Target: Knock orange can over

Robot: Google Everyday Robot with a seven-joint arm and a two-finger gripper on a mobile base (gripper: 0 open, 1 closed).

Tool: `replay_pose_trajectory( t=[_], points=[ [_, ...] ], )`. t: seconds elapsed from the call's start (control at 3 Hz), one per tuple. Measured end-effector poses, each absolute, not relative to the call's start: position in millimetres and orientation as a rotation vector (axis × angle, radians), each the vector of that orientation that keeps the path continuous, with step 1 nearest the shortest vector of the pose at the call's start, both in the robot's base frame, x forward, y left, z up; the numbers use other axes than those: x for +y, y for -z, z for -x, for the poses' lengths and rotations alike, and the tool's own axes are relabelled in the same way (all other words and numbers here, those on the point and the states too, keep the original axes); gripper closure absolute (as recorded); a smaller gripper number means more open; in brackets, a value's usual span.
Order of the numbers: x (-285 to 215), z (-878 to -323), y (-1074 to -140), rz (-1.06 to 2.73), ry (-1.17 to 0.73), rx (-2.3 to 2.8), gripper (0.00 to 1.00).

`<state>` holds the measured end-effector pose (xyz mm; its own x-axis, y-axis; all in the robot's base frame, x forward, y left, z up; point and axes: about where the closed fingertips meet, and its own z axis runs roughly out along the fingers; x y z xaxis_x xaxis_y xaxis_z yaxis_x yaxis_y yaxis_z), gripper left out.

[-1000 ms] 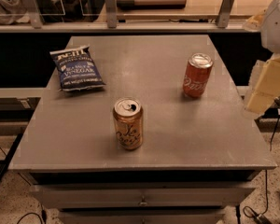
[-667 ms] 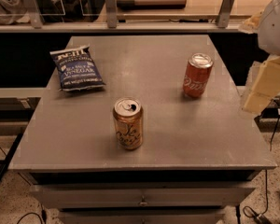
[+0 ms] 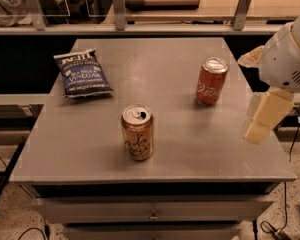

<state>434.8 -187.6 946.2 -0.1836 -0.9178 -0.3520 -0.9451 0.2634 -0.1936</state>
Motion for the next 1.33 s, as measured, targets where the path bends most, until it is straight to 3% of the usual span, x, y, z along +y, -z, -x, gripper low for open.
replay_pose_trajectory(
  t=[0.33,0.67,1.0,1.33],
  points=[
    [-176,-427,-933,1.597,-0.298,2.101,0.00],
    [-179,-428,-934,1.612,-0.262,2.109,0.00],
    [-179,-429,-912,1.621,-0.356,2.046,0.00],
    [-136,-419,-905,1.643,-0.591,1.852,0.00]
  ],
)
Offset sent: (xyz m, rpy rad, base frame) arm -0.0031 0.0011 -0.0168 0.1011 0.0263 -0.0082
